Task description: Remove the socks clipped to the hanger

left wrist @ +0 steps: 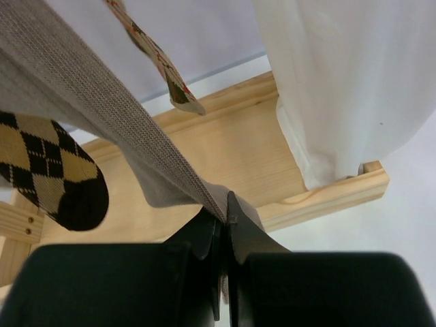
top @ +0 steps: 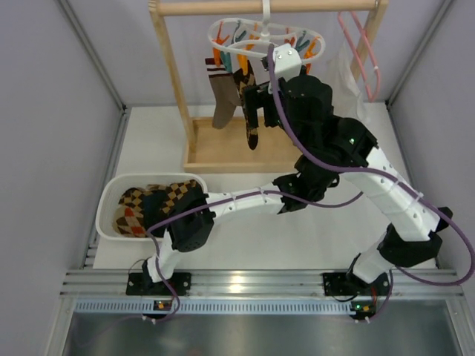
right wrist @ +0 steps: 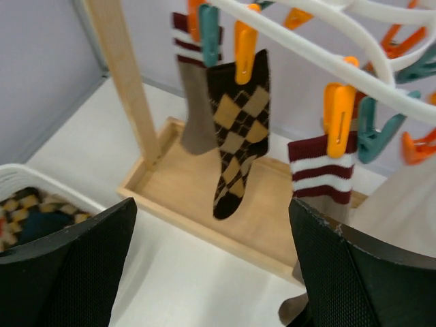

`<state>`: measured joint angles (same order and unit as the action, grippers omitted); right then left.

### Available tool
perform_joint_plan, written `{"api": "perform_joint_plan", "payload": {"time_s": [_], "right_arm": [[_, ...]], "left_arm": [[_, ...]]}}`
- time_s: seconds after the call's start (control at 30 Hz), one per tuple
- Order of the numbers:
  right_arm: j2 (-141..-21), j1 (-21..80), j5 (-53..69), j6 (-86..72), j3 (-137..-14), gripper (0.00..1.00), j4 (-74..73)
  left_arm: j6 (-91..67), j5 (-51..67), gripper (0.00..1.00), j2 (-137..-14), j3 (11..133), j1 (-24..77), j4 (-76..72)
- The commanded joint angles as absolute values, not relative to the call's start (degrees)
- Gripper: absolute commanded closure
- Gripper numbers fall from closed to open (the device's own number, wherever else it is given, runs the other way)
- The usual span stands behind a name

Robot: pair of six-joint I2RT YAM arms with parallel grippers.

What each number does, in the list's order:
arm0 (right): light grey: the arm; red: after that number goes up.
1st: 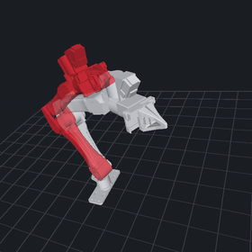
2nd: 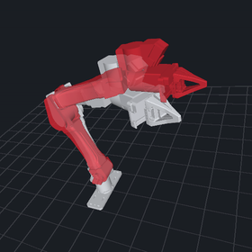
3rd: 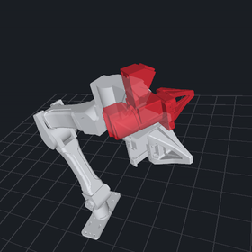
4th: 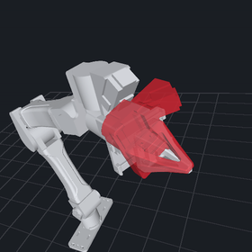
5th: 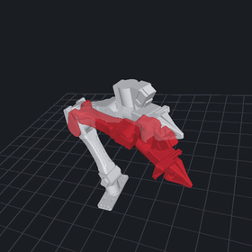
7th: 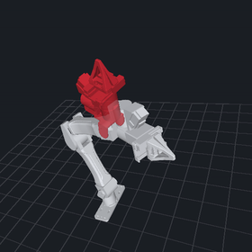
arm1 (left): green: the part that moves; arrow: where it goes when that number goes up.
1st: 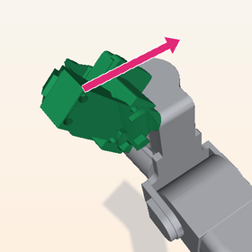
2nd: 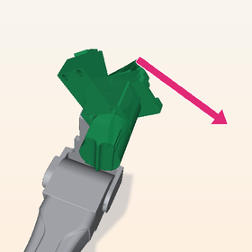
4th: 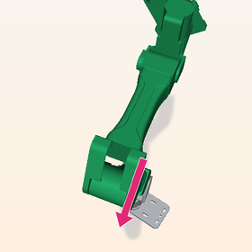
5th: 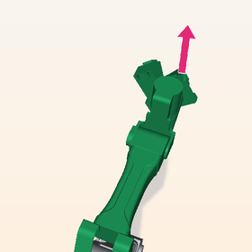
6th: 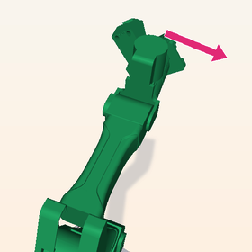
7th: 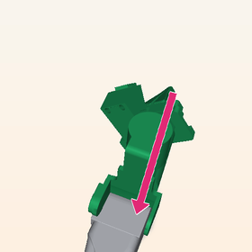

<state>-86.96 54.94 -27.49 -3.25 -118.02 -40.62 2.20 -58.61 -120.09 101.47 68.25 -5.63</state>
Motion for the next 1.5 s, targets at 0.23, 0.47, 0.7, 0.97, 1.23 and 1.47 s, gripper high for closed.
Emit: {"api": "perform_joint_plan", "payload": {"time_s": [0.23,0.47,0.7,0.97,1.23,1.47], "right_arm": [[-99.1,54.0,-56.4,9.8,-130.9,0.19,-38.2],[-102.1,50.5,-61.5,14.2,-130.2,0.24,-32.2],[-106.7,50.3,-66.4,23.4,-131.0,0.27,-22.4],[-108.9,49.7,-66.4,29.3,-130.2,0.30,-14.4],[-110.9,48.0,-69.4,33.9,-127.5,0.42,-6.8],[-111.4,46.4,-70.0,35.2,-125.9,0.48,-3.6]], "left_arm": [[12.2,-56.1,1.00,-125.9,111.8,69.4,-6.9],[11.4,-54.4,1.00,-126.1,112.5,69.8,-6.9],[9.8,-53.8,1.00,-125.9,112.2,69.7,-7.0],[8.5,-51.6,1.00,-125.6,110.9,69.7,-7.1],[6.5,-50.4,1.00,-125.1,110.0,69.6,-7.1],[4.8,-49.7,1.00,-123.9,107.3,69.3,-7.1]]}}
